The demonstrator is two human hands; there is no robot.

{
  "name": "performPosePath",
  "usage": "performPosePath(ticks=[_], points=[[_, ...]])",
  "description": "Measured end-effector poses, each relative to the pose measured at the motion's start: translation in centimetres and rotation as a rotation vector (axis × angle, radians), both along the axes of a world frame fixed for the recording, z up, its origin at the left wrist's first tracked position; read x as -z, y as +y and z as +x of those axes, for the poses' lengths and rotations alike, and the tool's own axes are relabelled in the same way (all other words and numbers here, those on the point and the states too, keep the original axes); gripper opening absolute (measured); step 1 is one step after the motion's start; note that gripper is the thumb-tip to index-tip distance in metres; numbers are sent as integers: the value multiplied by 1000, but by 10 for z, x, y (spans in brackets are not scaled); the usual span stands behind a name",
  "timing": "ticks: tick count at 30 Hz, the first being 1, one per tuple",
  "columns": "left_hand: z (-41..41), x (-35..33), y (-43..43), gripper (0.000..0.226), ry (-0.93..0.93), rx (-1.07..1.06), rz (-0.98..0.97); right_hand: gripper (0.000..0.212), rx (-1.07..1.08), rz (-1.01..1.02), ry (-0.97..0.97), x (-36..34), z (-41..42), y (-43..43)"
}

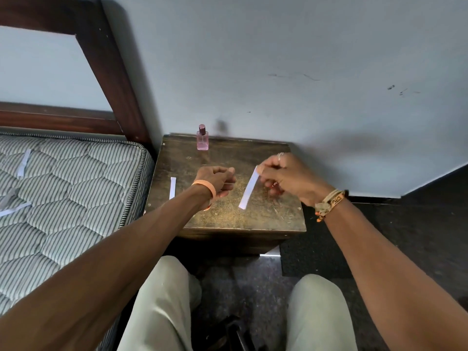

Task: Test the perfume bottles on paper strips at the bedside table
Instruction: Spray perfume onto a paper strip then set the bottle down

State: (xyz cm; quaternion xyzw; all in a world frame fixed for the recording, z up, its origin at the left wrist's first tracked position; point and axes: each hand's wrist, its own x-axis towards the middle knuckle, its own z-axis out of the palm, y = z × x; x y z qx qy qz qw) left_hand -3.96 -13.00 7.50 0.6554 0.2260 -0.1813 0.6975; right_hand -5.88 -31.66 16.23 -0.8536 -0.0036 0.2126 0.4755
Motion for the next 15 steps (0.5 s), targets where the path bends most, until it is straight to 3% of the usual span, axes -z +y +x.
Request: performPosePath(ticks=[5, 15], points=[[36, -4, -15, 4, -62, 22, -4, 11, 126, -114, -176, 9, 71, -18], [138, 14, -47, 7, -199, 49, 203, 15, 27, -280, -92, 55, 192, -32]])
